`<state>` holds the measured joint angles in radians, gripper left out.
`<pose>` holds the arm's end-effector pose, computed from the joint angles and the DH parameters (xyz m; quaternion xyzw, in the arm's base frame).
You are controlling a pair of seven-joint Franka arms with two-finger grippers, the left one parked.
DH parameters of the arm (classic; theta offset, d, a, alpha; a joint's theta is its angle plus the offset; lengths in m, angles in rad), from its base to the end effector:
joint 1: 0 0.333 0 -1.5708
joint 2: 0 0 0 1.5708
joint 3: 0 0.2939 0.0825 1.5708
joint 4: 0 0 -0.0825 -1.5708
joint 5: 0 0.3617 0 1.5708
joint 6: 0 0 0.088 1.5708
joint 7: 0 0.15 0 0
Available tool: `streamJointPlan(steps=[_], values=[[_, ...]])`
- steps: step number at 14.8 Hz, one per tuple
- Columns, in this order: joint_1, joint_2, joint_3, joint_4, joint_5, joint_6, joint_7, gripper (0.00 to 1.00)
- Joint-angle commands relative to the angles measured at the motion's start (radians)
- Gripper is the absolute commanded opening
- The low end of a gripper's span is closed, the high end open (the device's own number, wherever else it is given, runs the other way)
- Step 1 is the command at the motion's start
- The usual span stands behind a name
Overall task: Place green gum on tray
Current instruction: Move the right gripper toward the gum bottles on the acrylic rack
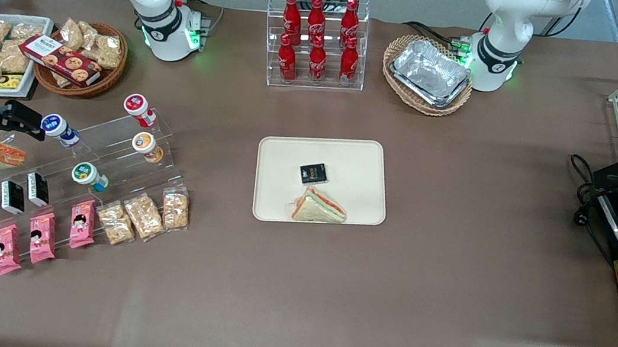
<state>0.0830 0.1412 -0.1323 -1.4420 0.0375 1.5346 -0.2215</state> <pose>0.5659 -0.0176 0.5369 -0.9959 -0.0866 0.0222 0.0126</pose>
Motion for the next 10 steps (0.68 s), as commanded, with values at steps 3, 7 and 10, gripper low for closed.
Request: streamJointPlan(steps=[3, 7, 10], values=[[0.003, 0.003, 0.005, 0.003, -0.028, 0.015, -0.009, 1.00], [0.000, 0.008, 0.004, 0.000, -0.025, 0.030, -0.082, 1.00], [-0.005, 0.008, 0.003, -0.004, -0.018, 0.041, -0.193, 1.00]])
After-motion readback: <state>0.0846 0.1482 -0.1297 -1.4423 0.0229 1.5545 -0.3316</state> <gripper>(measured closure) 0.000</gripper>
